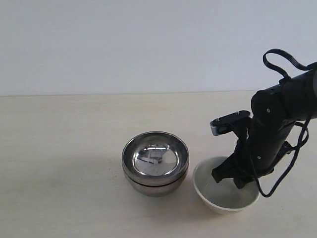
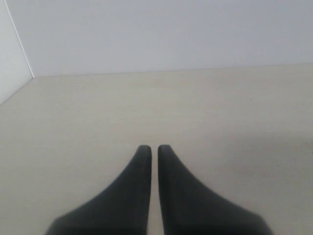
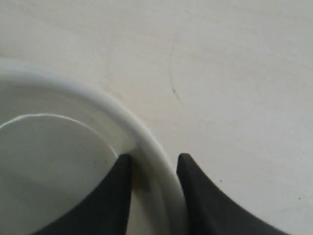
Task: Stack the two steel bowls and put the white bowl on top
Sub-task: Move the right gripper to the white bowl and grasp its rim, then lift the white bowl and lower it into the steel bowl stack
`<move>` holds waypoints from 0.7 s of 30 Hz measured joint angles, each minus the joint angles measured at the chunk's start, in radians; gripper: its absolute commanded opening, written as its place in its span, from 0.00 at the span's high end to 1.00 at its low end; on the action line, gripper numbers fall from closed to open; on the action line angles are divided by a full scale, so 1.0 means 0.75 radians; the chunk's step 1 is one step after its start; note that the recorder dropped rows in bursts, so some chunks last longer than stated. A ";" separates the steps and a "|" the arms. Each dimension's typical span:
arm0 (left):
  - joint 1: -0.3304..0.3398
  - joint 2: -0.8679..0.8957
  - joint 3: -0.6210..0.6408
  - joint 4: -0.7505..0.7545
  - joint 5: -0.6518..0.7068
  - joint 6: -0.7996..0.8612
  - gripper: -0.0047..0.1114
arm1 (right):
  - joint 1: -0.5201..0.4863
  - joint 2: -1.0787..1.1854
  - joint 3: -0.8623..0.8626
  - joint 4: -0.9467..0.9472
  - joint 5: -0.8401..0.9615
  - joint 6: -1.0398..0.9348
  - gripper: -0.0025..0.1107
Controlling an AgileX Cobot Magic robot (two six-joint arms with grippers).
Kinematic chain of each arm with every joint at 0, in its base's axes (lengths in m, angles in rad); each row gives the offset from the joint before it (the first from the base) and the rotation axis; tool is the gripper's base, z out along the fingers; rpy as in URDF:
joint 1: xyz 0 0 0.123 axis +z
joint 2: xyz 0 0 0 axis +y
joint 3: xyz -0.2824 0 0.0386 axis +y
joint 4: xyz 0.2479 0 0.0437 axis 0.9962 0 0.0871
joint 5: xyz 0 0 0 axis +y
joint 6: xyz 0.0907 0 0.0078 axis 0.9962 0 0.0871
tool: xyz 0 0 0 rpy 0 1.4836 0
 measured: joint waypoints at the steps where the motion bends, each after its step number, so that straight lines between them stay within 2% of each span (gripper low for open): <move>1: 0.000 0.000 0.000 0.000 0.000 0.000 0.92 | 0.000 -0.003 0.000 0.005 -0.009 -0.009 0.98; 5: 0.000 0.000 0.000 0.000 0.000 0.000 0.92 | 0.000 -0.033 0.002 0.010 -0.006 -0.017 0.98; 16: 0.000 0.000 0.000 0.000 0.000 0.000 0.92 | 0.000 -0.423 0.010 0.025 0.031 -0.021 0.98; 21: 0.000 0.000 0.000 0.000 0.000 0.000 0.92 | 0.000 -0.508 -0.064 0.320 0.036 -0.174 0.98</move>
